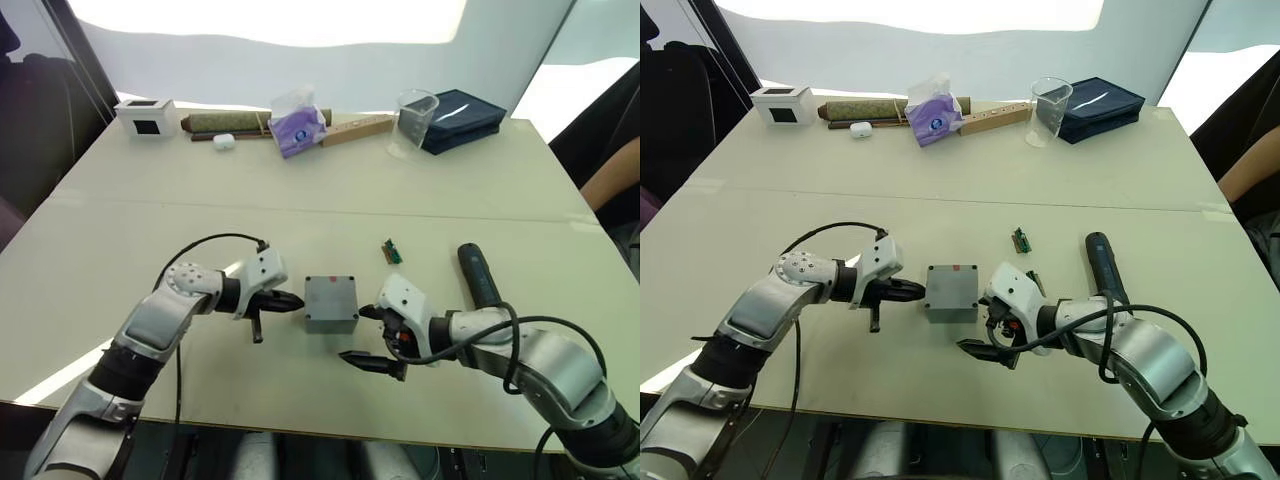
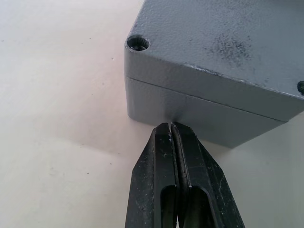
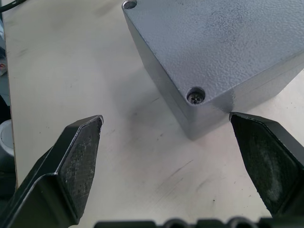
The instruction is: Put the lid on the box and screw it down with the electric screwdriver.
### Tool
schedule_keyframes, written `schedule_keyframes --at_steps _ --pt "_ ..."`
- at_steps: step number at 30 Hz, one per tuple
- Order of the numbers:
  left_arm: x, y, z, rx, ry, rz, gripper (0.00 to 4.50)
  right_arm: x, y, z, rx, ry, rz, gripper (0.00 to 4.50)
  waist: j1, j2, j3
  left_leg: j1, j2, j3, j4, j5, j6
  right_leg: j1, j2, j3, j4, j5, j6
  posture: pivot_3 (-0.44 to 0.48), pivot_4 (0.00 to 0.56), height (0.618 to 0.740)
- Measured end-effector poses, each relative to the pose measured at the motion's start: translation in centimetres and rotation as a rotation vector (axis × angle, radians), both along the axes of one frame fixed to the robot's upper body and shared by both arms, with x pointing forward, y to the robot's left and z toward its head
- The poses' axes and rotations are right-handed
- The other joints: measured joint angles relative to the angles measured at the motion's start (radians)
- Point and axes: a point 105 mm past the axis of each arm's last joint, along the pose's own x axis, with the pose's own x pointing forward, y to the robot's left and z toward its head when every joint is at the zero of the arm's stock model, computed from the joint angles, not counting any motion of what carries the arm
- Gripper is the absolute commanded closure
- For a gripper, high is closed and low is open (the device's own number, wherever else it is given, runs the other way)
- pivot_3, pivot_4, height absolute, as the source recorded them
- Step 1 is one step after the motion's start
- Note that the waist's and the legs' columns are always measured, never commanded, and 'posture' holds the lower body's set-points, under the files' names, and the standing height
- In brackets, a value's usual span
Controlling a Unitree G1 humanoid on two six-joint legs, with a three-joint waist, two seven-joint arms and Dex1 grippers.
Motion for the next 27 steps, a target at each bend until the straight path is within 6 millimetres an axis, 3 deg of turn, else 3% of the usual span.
schedule_keyframes --at_steps 8,14,17,21,22,24,27 --pt "0.4 0.0 0.6 -0.001 -0.022 -0.009 4.5 -0.2 -0.2 0.8 -0.011 -0.017 -0.007 0.05 0.0 0.0 0.0 0.0 0.0 0.0 0.001 0.0 0.0 0.0 0.0 0.0 0.001 0.0 0.0 0.0 0.15 0.74" --pt "1.4 1.1 1.9 -0.01 -0.059 0.032 4.5 1.0 -3.2 5.0 0.109 -0.099 -0.121 0.05 0.001 0.0 0.0 0.0 0.0 0.0 0.001 0.0 0.0 0.0 0.0 0.0 0.001 0.0 0.0 0.0 0.15 0.74" --pt "1.9 1.9 3.2 -0.018 -0.075 0.047 4.5 1.8 -4.5 6.0 0.145 -0.118 -0.184 0.05 -0.002 0.0 0.0 0.0 0.0 0.0 0.001 0.0 0.0 0.0 0.0 0.0 0.002 0.0 0.0 0.0 0.15 0.74" --pt "2.0 1.8 7.4 -0.107 -0.086 0.002 4.5 7.8 -8.4 5.9 0.224 -0.201 -0.468 0.05 -0.004 0.0 0.0 0.0 0.0 0.002 0.005 0.0 0.0 -0.001 0.0 0.0 0.004 0.0 0.0 0.0 0.15 0.74" --pt "1.9 1.6 7.8 -0.117 -0.092 -0.01 4.5 8.4 -8.8 5.5 0.217 -0.206 -0.497 0.05 -0.004 0.0 0.0 0.0 0.0 0.002 0.005 0.0 0.0 -0.001 0.0 0.001 0.005 0.0 0.0 0.0 0.15 0.74" --pt "1.7 1.3 7.9 -0.116 -0.093 -0.025 4.5 10.1 -8.8 4.3 0.22 -0.204 -0.529 0.05 -0.005 0.001 0.0 -0.001 0.0 0.002 0.004 0.0 0.0 -0.002 0.001 0.001 0.005 0.0 0.0 0.0 0.15 0.74" --pt "1.7 1.2 7.8 -0.111 -0.096 -0.025 4.5 11.1 -8.6 3.4 0.215 -0.203 -0.541 0.05 -0.004 0.001 0.0 -0.001 0.0 0.002 0.004 0.0 0.0 -0.003 0.001 0.002 0.005 0.0 0.0 0.0 0.15 0.74"
